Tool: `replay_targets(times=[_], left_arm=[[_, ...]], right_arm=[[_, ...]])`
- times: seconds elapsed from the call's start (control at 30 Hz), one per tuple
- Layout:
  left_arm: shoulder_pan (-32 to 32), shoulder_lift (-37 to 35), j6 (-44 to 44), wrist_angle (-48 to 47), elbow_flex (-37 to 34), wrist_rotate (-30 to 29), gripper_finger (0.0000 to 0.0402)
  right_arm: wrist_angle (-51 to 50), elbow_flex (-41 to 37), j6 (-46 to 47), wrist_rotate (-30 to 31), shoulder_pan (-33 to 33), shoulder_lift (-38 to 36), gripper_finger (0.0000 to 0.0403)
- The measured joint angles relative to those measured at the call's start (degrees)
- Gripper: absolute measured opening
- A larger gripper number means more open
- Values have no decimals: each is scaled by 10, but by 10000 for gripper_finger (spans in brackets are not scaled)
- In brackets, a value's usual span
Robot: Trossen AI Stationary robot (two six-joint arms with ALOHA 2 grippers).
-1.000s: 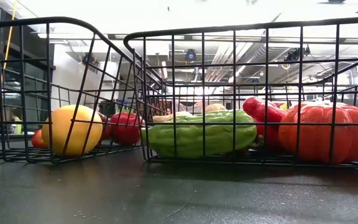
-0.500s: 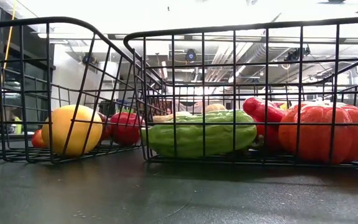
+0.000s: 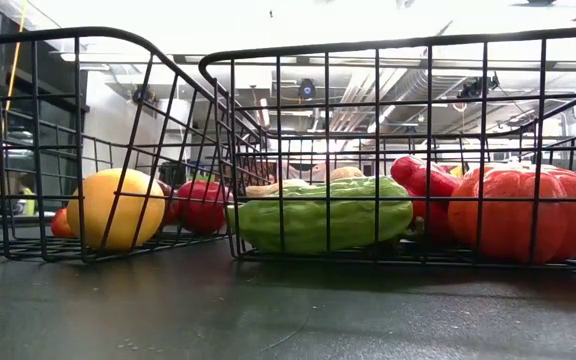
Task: Sort produce into baskets
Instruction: Put the green lime into the left wire basket, then put the red tomato into the left wire basket
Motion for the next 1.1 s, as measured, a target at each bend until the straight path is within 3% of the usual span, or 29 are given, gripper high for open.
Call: replay_targets(times=[0.13, 0.27, 0.4, 0.53, 0.73, 0.97, 1.1], left_arm=[[112, -1, 88, 10, -1, 91, 179], [174, 4, 176, 37, -1, 184, 235], [216, 3, 226, 38, -1, 208, 295], [234, -1, 215, 38, -1, 217, 326], [161, -19, 48, 5, 0, 248, 329], [51, 13, -135, -112, 0, 495, 328], [6, 65, -142, -123, -2, 533, 328]], right_arm=[[0, 0, 1, 3, 0, 0, 353], [0, 0, 12, 3, 0, 0, 353], [0, 0, 15, 3, 0, 0, 353], [0, 0, 16, 3, 0, 0, 353], [0, 0, 16, -3, 0, 0, 353], [0, 0, -2, -16, 0, 0, 353], [0, 0, -22, -18, 0, 0, 353]])
